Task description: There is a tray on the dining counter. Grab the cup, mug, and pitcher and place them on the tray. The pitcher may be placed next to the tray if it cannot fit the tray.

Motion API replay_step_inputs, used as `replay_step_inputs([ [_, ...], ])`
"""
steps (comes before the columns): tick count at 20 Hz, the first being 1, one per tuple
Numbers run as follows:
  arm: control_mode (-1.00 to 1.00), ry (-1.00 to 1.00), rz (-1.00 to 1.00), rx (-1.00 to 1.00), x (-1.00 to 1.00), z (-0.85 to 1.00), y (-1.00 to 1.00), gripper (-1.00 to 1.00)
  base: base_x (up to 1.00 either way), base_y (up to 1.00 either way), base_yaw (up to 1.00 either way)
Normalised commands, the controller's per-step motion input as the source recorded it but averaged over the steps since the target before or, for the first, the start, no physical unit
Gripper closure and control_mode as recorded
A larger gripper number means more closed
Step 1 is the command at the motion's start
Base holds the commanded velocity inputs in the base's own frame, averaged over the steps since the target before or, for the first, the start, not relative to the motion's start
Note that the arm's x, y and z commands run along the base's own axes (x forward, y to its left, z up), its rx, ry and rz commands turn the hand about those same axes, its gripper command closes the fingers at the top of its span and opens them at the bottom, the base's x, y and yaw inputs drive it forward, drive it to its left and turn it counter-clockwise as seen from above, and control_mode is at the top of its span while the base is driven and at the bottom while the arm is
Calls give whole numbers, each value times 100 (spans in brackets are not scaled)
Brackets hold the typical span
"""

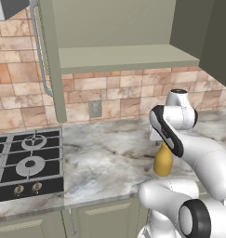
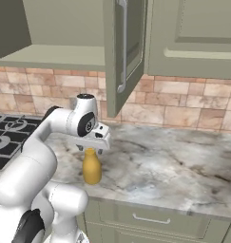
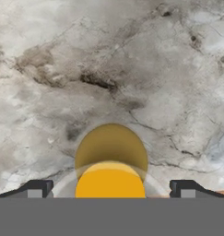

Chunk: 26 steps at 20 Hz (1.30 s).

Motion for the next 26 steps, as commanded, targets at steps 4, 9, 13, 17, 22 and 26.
replay_step_inputs([
  [4,-100,0,0,0,0,-14,0,-100,0,0,0],
  [9,-100,0,0,0,0,-6,0,-100,0,0,0],
  [13,-100,0,0,0,0,0,0,-100,0,0,0],
  [17,-100,0,0,0,0,0,0,-100,0,0,0],
  [22,-100,0,0,0,0,0,0,100,0,0,0],
  [26,-100,0,0,0,0,0,0,100,0,0,0],
])
